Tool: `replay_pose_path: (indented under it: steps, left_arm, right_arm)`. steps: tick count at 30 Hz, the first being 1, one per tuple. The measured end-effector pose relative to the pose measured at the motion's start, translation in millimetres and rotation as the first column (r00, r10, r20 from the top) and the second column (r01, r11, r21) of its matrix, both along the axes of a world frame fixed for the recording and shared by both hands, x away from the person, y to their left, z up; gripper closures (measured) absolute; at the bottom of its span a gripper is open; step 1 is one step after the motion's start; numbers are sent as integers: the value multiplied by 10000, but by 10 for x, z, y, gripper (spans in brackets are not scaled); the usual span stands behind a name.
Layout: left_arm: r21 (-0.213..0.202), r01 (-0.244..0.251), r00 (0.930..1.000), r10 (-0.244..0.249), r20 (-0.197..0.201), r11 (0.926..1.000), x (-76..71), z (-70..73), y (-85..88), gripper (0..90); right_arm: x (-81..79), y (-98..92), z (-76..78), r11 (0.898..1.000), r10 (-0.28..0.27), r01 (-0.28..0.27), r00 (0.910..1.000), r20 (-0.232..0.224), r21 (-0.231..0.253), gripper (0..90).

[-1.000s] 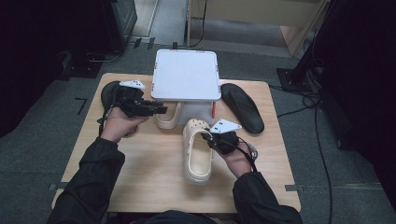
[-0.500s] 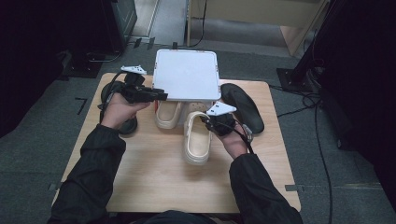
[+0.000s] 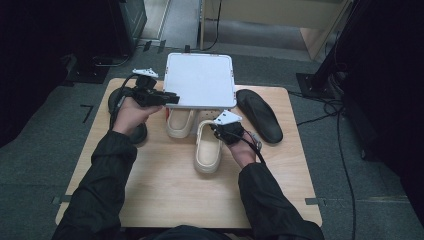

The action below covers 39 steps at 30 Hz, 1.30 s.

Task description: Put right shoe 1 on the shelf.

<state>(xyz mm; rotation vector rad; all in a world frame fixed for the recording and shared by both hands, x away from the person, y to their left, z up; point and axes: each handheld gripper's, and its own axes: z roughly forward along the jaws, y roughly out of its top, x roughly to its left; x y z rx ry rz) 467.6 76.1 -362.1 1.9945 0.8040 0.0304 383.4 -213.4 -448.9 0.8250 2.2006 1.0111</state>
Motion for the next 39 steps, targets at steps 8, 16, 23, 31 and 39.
replay_pose_path:
  steps: [8, 16, 23, 31, 39]
  left_arm:
    - [-48, -145, 9999, 146, 93, 9999, -21, -13, 0, 725]
    - [52, -319, 9994, 318, 134, 9995, -52, -6, -19, 734]
    - [36, -316, 9994, 315, 143, 9995, -63, -8, -23, 734]
    - [13, -361, 9992, 360, 175, 9993, -63, -16, -41, 740]
    - [-46, -364, 9990, 365, 271, 9993, -69, -27, -34, 745]
  right_arm:
    - [3, -58, 12, 9978, -107, 166, 9957, -922, 636, 555]
    - [-239, -143, 175, 9871, -186, 339, 9950, -982, 1567, 515]
    - [-466, -178, 105, 9754, -845, 1035, 9911, -1033, 1949, 518]
    - [-537, -158, -211, 9589, -1773, 2128, 9658, -1889, 1876, 520]
    - [-369, -156, -274, 9191, -2446, 2978, 9446, -2188, 2582, 669]
